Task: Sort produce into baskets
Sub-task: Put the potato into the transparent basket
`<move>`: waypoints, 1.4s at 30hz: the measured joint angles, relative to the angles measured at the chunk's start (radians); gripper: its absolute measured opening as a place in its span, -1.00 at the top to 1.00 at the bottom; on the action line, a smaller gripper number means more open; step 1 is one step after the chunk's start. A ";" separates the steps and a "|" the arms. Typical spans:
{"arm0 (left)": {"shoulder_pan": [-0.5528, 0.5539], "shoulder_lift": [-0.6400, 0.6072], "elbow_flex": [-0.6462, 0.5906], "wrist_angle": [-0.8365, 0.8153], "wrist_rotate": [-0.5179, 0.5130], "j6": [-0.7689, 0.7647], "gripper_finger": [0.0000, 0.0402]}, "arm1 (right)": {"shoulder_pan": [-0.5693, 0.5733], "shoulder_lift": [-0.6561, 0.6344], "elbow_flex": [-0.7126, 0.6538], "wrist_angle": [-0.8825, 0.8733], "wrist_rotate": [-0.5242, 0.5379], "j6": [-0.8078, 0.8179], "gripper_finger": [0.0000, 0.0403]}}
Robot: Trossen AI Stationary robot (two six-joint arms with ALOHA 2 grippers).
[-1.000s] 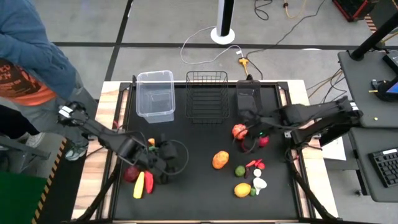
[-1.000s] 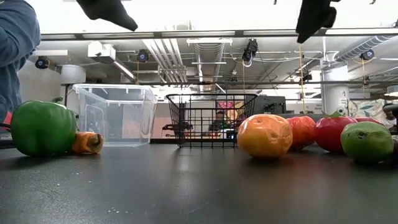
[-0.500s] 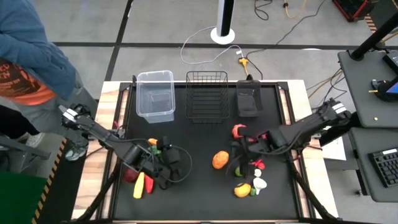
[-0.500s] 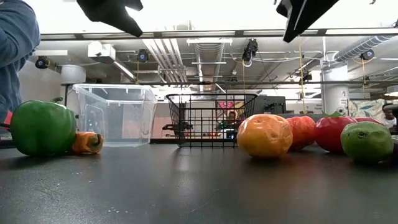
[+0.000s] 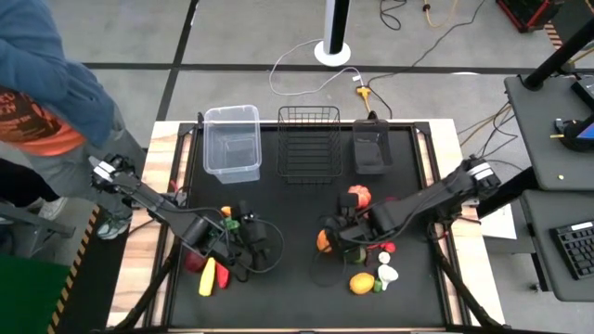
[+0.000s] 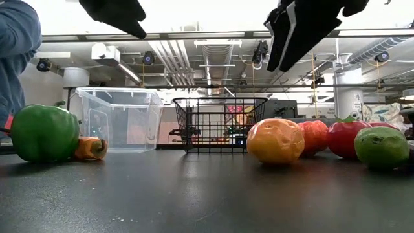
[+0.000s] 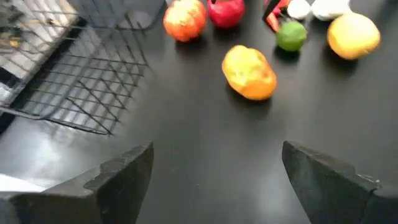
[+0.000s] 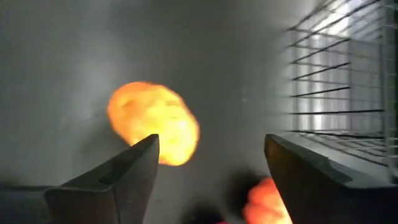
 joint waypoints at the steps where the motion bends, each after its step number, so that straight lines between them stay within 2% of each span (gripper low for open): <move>1: 0.000 0.001 0.000 0.001 0.006 0.004 -0.68 | -0.002 0.001 0.000 0.000 -0.031 -0.003 -0.48; 8: 0.000 0.003 -0.001 -0.001 0.011 0.013 -0.68 | 0.000 0.011 -0.004 -0.002 -0.074 -0.030 -0.67; 15: 0.000 0.003 -0.003 -0.008 -0.021 0.026 -0.68 | 0.001 0.072 -0.009 0.006 -0.082 -0.093 -0.75; 31: 0.000 0.003 -0.004 -0.043 -0.015 0.021 -0.68 | -0.014 0.238 -0.009 0.066 -0.108 -0.208 -0.76; 37: 0.000 0.003 -0.004 -0.044 -0.015 -0.001 -0.68 | -0.022 0.252 -0.010 0.098 -0.107 -0.253 -0.75; 42: 0.000 0.003 -0.004 -0.049 -0.015 -0.019 -0.68 | -0.027 0.246 -0.010 0.112 -0.108 -0.260 -0.65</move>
